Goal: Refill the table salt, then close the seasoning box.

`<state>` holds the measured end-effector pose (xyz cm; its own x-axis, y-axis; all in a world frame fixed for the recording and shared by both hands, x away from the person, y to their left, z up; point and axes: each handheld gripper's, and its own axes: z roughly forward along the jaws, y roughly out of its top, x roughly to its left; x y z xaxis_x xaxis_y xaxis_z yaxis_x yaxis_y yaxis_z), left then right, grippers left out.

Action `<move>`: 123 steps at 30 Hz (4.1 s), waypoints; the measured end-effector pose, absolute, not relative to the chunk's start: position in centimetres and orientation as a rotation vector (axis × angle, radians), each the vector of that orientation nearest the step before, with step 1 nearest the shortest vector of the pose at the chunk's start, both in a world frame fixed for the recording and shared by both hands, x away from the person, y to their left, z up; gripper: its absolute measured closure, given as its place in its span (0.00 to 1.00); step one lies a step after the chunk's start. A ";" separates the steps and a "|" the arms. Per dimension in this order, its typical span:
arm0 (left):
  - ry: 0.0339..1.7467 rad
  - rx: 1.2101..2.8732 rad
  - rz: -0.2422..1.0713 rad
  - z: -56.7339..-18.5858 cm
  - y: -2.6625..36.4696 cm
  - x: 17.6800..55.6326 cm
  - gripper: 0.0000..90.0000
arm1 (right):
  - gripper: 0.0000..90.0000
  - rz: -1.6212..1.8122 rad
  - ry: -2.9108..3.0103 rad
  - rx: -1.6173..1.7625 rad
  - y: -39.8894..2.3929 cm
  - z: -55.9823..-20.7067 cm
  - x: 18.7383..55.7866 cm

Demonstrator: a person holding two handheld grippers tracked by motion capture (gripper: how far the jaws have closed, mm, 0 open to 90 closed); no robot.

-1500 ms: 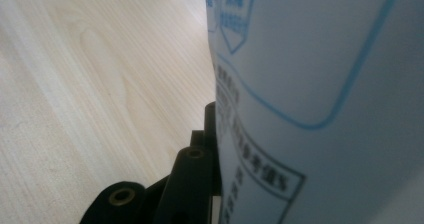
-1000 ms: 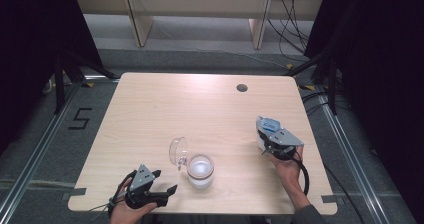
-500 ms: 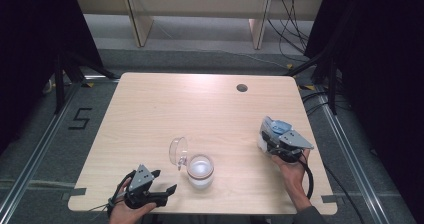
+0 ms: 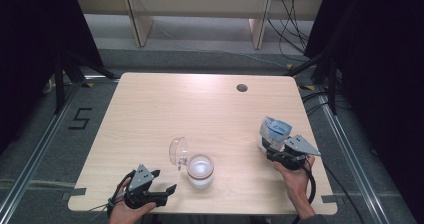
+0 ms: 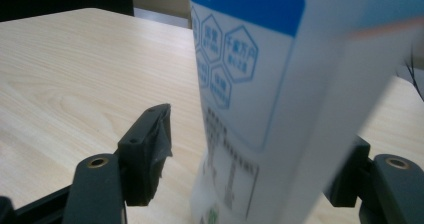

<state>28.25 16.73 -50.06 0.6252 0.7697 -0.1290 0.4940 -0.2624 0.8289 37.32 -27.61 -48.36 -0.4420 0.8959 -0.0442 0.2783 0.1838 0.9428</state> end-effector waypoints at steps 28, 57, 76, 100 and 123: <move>1.027 1.898 0.397 -50.0 16.9 28.7 0.25 | 0.29 1.204 1.947 1.176 -28.9 -48.5 32.6; 1.074 1.823 0.393 -49.2 18.1 29.6 0.26 | 0.27 1.179 2.111 1.137 -27.6 -48.5 29.6; 1.000 1.736 0.421 -44.5 17.9 31.8 0.42 | 0.29 1.160 2.134 1.092 -27.3 -48.4 29.5; 0.872 1.787 0.464 -43.7 16.7 31.4 0.99 | 0.31 1.159 2.133 1.098 -27.0 -48.4 29.4; 0.839 1.788 0.457 -43.3 16.1 31.0 0.99 | 0.31 1.167 2.142 1.081 -26.9 -48.4 29.4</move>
<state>30.95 16.07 -43.32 0.6801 0.7282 -0.0851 0.3233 -0.1937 0.9262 29.40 -26.88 -48.38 -0.5798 0.8142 -0.0312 0.4149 0.3280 0.8487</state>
